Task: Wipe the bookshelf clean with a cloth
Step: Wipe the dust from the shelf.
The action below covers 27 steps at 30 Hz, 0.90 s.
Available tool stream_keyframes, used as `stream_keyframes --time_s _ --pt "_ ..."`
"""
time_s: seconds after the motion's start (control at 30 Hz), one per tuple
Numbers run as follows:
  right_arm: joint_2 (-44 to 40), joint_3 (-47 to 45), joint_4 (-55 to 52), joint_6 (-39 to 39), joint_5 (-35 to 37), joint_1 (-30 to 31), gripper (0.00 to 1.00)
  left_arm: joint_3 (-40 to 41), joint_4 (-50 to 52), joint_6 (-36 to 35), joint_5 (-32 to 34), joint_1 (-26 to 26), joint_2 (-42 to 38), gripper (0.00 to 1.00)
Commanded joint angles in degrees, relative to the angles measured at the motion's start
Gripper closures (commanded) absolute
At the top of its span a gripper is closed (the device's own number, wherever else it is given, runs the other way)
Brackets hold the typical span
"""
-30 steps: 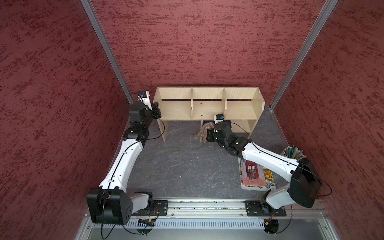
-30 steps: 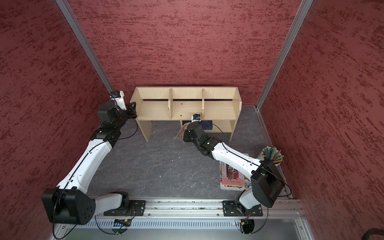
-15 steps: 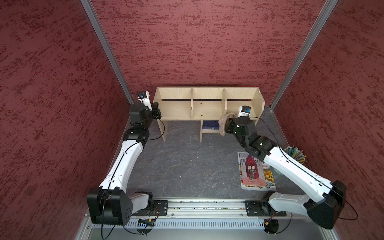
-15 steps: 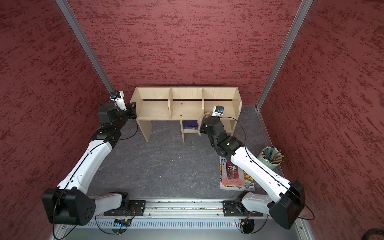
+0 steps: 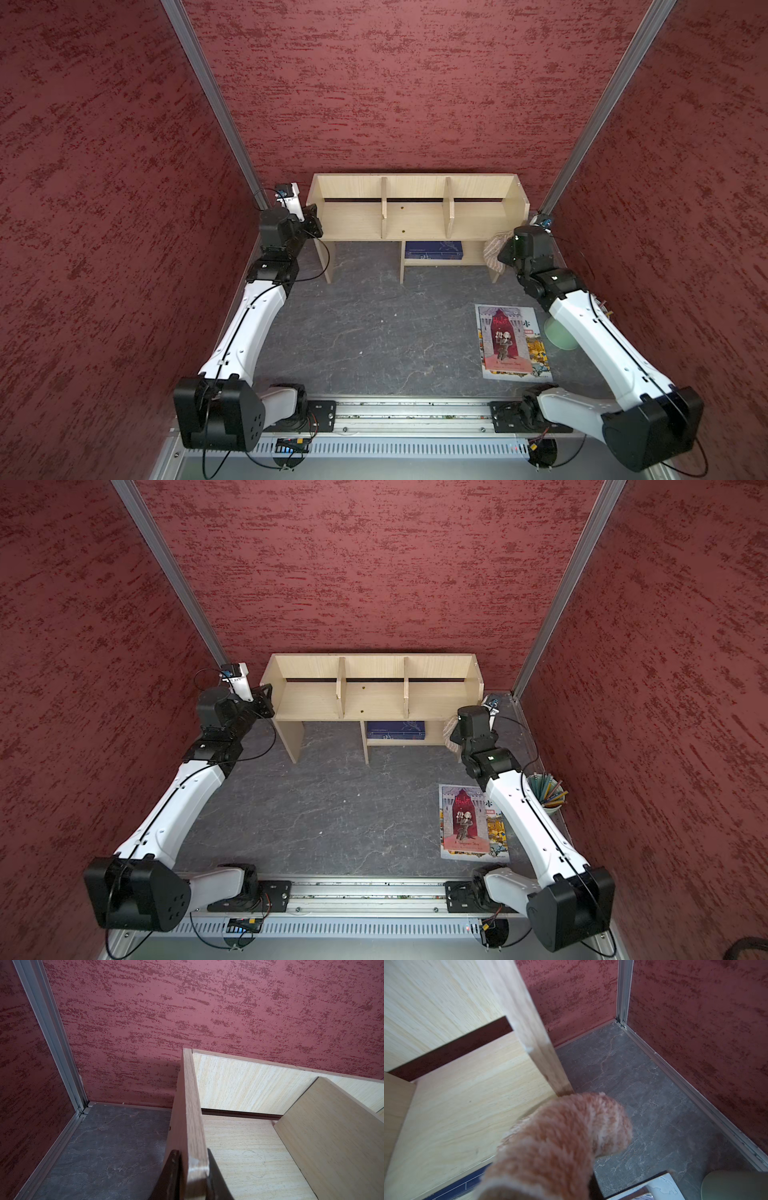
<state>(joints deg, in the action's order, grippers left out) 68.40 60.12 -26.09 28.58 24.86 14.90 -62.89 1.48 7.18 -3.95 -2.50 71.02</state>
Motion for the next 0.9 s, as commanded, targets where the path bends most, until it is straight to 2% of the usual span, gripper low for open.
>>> stream_keyframes --time_s 0.0,0.17,0.33,0.6,0.73,0.87 --pt "1.1 -8.1 7.8 0.2 -4.6 -0.7 1.0 2.2 3.2 6.0 -3.9 -0.7 0.2 1.0" --pt "4.7 -16.6 14.9 2.6 -7.0 -2.2 1.0 2.2 3.0 6.1 -4.5 -0.8 0.7 1.0" --pt "4.5 -13.6 11.9 0.2 -5.9 -2.6 1.0 2.5 2.6 6.3 -4.8 -0.7 0.6 1.0" --pt "-4.8 -5.1 5.7 -3.5 -2.5 -2.7 1.0 2.7 2.4 6.4 -4.8 -1.0 0.3 1.0" --pt "-3.5 -4.0 5.3 -4.8 -2.7 -2.7 1.0 2.9 2.4 6.4 -4.7 -1.2 0.2 1.0" --pt "-0.1 -7.8 7.7 -3.3 -2.3 -2.8 1.0 3.0 2.3 6.1 -4.3 -1.3 -0.1 1.0"
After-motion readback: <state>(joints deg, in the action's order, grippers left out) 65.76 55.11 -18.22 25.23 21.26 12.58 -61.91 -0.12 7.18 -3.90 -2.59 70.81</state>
